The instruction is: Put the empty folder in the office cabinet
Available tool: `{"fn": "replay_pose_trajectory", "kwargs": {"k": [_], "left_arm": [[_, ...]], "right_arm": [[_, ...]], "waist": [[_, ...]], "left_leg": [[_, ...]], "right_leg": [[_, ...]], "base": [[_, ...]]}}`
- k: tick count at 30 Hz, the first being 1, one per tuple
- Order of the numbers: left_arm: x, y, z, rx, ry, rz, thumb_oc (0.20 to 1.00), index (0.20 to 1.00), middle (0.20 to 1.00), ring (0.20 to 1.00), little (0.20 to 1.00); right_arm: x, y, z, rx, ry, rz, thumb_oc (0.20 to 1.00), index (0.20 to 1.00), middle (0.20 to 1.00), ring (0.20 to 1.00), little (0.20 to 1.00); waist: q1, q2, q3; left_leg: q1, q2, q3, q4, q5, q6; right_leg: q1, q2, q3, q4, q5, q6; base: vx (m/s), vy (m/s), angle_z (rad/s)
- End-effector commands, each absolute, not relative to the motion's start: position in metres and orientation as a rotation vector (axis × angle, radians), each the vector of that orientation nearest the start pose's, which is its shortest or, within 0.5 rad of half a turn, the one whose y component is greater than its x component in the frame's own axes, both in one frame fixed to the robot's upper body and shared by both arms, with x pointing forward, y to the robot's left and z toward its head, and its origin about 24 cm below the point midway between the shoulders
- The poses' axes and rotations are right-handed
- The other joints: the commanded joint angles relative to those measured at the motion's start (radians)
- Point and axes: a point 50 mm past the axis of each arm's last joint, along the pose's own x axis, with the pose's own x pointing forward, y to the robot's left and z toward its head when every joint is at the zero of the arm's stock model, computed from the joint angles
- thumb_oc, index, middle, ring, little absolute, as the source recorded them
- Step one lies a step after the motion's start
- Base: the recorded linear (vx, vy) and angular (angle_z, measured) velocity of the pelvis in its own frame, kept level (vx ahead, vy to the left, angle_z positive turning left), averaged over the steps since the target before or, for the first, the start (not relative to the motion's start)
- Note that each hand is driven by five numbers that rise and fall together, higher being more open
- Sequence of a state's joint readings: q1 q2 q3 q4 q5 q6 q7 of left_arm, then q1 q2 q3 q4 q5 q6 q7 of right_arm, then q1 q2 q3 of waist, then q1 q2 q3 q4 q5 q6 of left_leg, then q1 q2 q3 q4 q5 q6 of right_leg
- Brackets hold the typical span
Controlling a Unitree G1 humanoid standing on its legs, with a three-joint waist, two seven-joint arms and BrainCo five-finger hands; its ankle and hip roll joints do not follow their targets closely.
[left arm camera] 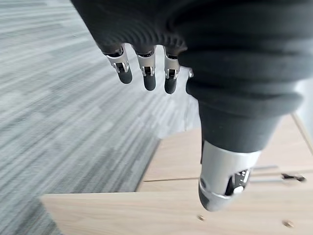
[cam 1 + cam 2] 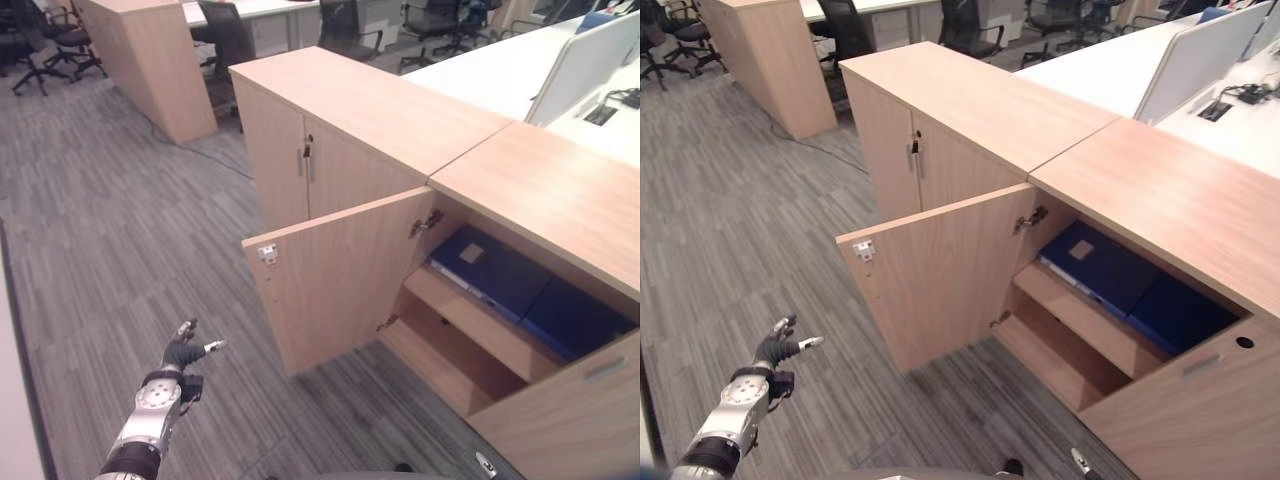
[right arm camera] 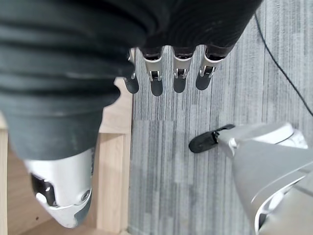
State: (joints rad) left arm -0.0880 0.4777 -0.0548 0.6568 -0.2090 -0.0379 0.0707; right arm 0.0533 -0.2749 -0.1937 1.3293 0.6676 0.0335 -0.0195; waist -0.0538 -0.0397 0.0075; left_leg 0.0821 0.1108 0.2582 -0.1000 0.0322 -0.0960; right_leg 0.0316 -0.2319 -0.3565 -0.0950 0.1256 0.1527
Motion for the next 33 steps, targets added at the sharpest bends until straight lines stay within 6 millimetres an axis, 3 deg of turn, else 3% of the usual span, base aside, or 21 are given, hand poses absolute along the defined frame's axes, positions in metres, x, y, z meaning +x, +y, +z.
{"fn": "replay_pose_trajectory", "kwargs": {"k": [1,4,12,19,28,31,33], "left_arm": [[0.264,0.290,-0.008,0.354,0.356,0.205,1.000,1.000,1.000,1.000,1.000],[0.285,0.280,0.008,0.387,0.295,0.166,1.000,1.000,1.000,1.000,1.000],[0.314,0.275,0.015,0.452,0.332,0.169,1.000,1.000,1.000,1.000,1.000],[0.348,0.272,0.046,0.474,0.304,0.186,1.000,1.000,1.000,1.000,1.000],[0.367,0.273,0.067,0.461,0.324,0.229,1.000,1.000,1.000,1.000,1.000],[0.373,0.267,0.073,0.448,0.311,0.222,1.000,1.000,1.000,1.000,1.000],[0.386,0.245,0.088,0.423,0.247,0.167,1.000,1.000,1.000,1.000,1.000]], "right_arm": [[0.053,-0.277,-0.158,0.445,1.169,-0.787,1.000,1.000,1.000,1.000,1.000],[0.046,-0.280,-0.158,0.441,1.190,-0.801,1.000,1.000,1.000,1.000,1.000],[0.044,-0.283,-0.157,0.431,1.202,-0.807,1.000,1.000,1.000,1.000,1.000],[0.049,-0.289,-0.154,0.425,1.178,-0.813,1.000,1.000,1.000,1.000,1.000],[0.048,-0.296,-0.151,0.405,1.184,-0.820,1.000,1.000,1.000,1.000,1.000],[0.045,-0.297,-0.152,0.404,1.193,-0.832,1.000,1.000,1.000,1.000,1.000],[0.042,-0.300,-0.150,0.395,1.204,-0.849,1.000,1.000,1.000,1.000,1.000]], "waist": [[0.009,0.041,0.005],[-0.005,0.041,-0.003],[-0.029,0.043,-0.009],[-0.062,0.041,-0.016],[-0.096,0.036,-0.018],[-0.108,0.032,-0.020],[-0.128,0.017,-0.019]], "left_leg": [[-0.009,0.005,-0.010,0.013,-0.074,0.006],[0.002,0.011,0.000,0.013,-0.078,0.003],[0.017,0.012,0.017,0.013,-0.081,0.002],[0.020,0.011,0.038,0.013,-0.081,0.004],[0.021,0.011,0.064,0.013,-0.080,0.006],[0.020,0.010,0.070,0.013,-0.081,0.007],[0.010,0.011,0.075,0.013,-0.076,0.009]], "right_leg": [[0.032,-0.002,-0.008,0.008,-0.109,0.031],[0.040,0.004,-0.001,0.008,-0.114,0.031],[0.043,0.004,0.011,0.008,-0.105,0.035],[0.029,0.005,0.031,0.008,-0.089,0.042],[0.005,0.006,0.061,0.008,-0.073,0.048],[-0.001,0.007,0.068,0.008,-0.069,0.050],[-0.021,0.009,0.083,0.008,-0.058,0.050]], "base": [[0.02,-0.036,-0.11],[0.02,-0.033,-0.09],[0.00,-0.001,-0.01],[-0.01,0.007,-0.09],[-0.02,0.017,-0.10],[0.00,0.000,0.00],[-0.05,0.014,-0.04]]}}
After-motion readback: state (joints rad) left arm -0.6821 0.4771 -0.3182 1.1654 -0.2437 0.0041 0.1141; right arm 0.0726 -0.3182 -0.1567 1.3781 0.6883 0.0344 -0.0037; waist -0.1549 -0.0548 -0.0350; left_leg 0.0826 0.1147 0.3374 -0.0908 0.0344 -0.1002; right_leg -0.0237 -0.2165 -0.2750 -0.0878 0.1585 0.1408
